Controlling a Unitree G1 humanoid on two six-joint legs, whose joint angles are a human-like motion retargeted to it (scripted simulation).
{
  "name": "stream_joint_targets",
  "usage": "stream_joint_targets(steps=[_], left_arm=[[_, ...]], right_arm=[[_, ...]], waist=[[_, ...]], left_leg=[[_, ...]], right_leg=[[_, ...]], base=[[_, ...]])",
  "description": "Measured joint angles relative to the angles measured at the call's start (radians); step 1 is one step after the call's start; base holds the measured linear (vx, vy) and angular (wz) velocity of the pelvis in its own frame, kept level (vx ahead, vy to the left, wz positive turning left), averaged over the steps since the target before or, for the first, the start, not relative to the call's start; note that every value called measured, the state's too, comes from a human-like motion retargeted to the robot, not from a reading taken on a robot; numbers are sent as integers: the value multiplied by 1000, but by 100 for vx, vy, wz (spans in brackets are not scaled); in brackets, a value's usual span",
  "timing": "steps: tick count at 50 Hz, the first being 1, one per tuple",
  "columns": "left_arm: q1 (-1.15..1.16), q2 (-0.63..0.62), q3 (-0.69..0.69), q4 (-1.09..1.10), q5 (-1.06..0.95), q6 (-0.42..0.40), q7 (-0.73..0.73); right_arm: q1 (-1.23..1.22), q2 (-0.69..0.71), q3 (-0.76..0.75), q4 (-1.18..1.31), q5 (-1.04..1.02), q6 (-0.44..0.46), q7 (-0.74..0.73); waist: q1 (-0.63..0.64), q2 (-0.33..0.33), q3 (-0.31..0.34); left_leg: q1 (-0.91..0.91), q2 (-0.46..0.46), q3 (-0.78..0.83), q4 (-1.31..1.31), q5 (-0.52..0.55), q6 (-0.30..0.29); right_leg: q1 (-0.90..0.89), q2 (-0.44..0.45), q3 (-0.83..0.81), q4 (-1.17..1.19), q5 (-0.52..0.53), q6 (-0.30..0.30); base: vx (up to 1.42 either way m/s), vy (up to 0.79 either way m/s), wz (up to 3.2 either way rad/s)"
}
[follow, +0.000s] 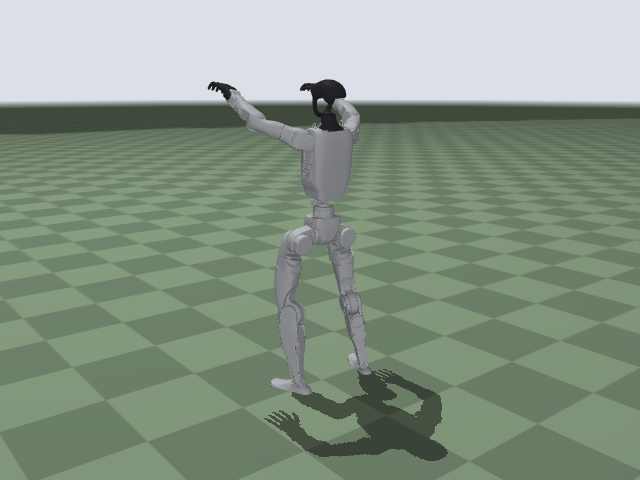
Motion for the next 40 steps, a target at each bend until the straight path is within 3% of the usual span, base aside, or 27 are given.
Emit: stream_joint_targets(steps=[10,20,25,31,35,38,40], left_arm=[[12,23,-2,-24,1,4,0],[26,21,3,-41,-6,5,-3],[0,18,-9,-34,-27,10,23],[-35,-22,40,-6,-81,16,113],[-86,8,37,-24,-104,13,151],[-91,-29,61,-31,-125,16,178],[-140,13,3,-52,-108,19,176]], right_arm=[[11,19,-12,-5,4,3,-10],[40,-25,-16,-26,9,-5,-4],[17,-50,0,-19,17,-8,-26],[-40,-86,46,-16,12,-14,-64],[-80,-55,79,-27,-7,-5,-70],[-113,-78,115,-45,-34,-7,-68],[-140,-32,119,-40,-39,10,-75]], waist=[[-25,0,12],[-13,0,27],[-16,10,68],[-6,17,196],[-36,-4,336],[-30,18,429],[-62,5,507]], left_leg=[[-2,15,2,13,-3,-6],[-41,29,-10,53,19,-1],[-117,55,-42,175,-12,9],[-242,97,-90,427,-124,44],[-338,129,-128,651,-223,48],[-450,152,-173,843,-297,53],[-519,167,-201,969,-337,41]], right_leg=[[-4,8,3,15,-15,-4],[-26,14,10,19,39,-5],[-81,8,14,112,24,-8],[-219,-34,38,419,-112,-24],[-328,-73,71,694,-249,-64],[-427,-103,88,900,-342,-95],[-493,-121,107,1044,-400,-118]], base=[[0,0,0],[0,0,0],[0,0,0],[-9,-1,5],[-15,-3,6],[-18,0,18],[-21,0,12]])
